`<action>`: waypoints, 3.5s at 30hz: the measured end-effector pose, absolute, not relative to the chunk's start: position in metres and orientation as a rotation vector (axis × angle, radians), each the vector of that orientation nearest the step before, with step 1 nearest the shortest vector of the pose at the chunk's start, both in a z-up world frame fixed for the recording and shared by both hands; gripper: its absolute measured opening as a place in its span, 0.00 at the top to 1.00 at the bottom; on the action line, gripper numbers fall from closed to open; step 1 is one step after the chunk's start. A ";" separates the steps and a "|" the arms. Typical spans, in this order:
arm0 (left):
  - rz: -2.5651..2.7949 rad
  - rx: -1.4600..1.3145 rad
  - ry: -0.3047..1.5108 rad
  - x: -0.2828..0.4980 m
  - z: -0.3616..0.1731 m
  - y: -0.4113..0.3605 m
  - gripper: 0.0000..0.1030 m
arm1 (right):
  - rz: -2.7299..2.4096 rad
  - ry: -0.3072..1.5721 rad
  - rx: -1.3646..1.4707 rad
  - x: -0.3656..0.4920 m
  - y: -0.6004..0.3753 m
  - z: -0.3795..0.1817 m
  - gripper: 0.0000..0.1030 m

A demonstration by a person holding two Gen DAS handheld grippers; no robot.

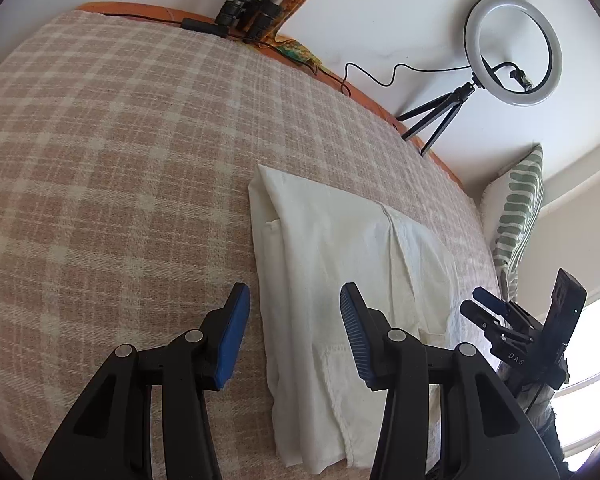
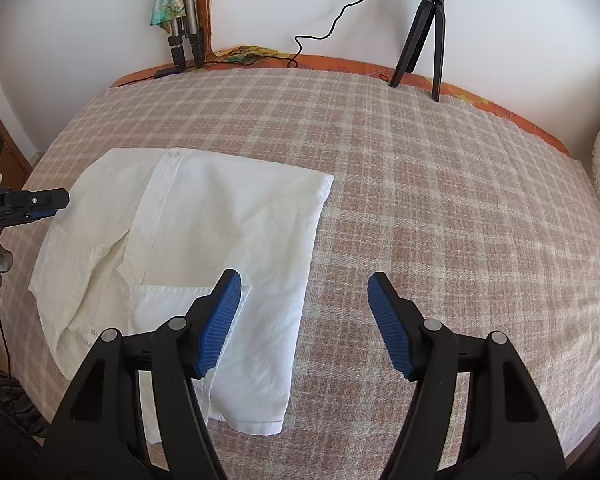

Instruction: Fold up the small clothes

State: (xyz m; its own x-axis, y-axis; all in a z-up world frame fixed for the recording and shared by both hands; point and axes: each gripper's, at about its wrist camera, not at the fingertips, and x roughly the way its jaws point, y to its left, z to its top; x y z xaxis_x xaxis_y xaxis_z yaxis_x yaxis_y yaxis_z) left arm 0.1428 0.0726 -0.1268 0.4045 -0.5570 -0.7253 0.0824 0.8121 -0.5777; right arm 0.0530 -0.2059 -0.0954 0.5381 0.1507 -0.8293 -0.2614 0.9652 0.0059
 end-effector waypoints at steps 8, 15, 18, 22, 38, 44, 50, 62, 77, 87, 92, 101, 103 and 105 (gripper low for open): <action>-0.463 -0.544 1.130 0.149 -0.141 0.067 0.56 | 0.325 1.061 0.009 0.066 -0.217 -0.122 0.33; -0.492 -0.584 1.146 0.154 -0.144 0.069 0.56 | 0.390 1.111 0.155 0.071 -0.233 -0.131 0.30; -0.517 -0.634 1.153 0.156 -0.148 0.075 0.53 | 0.406 1.136 0.202 0.074 -0.237 -0.138 0.27; -0.533 -0.679 1.157 0.155 -0.150 0.079 0.47 | 0.433 1.164 0.303 0.076 -0.249 -0.143 0.27; -0.566 -0.689 1.160 0.146 -0.149 0.075 0.49 | 0.556 1.200 0.541 0.078 -0.279 -0.154 0.29; -0.586 -0.730 1.155 0.148 -0.152 0.076 0.54 | 0.608 1.225 0.629 0.079 -0.285 -0.164 0.46; -0.606 -0.783 1.155 0.150 -0.158 0.078 0.64 | 0.670 1.213 0.725 0.084 -0.280 -0.174 0.49; -0.541 -0.589 1.118 0.147 -0.144 0.056 0.79 | 0.623 1.183 0.676 0.088 -0.255 -0.165 0.75; -0.562 -0.160 0.882 0.107 -0.075 -0.008 0.84 | 0.596 1.022 0.346 0.060 -0.219 -0.099 0.82; -0.591 -0.126 0.852 0.100 -0.066 -0.024 0.85 | 0.579 0.968 0.302 0.048 -0.224 -0.086 0.82; -0.615 -0.127 0.852 0.099 -0.062 -0.032 0.85 | 0.568 0.958 0.267 0.044 -0.224 -0.081 0.82; -0.694 -0.127 0.856 0.112 -0.056 -0.075 0.85 | 0.524 0.928 0.227 0.044 -0.254 -0.059 0.83; -0.714 -0.133 0.852 0.118 -0.054 -0.091 0.85 | 0.505 0.918 0.229 0.045 -0.268 -0.056 0.83; -0.736 -0.135 0.849 0.124 -0.052 -0.109 0.85 | 0.481 0.909 0.229 0.048 -0.282 -0.052 0.83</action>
State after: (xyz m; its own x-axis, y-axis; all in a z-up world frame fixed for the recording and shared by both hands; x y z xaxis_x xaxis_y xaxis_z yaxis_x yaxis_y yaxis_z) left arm 0.1242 -0.1087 -0.0522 0.4333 -0.6397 -0.6348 0.5372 0.7489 -0.3881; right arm 0.0479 -0.2822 -0.0525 0.5182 0.4919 -0.6997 -0.3023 0.8706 0.3882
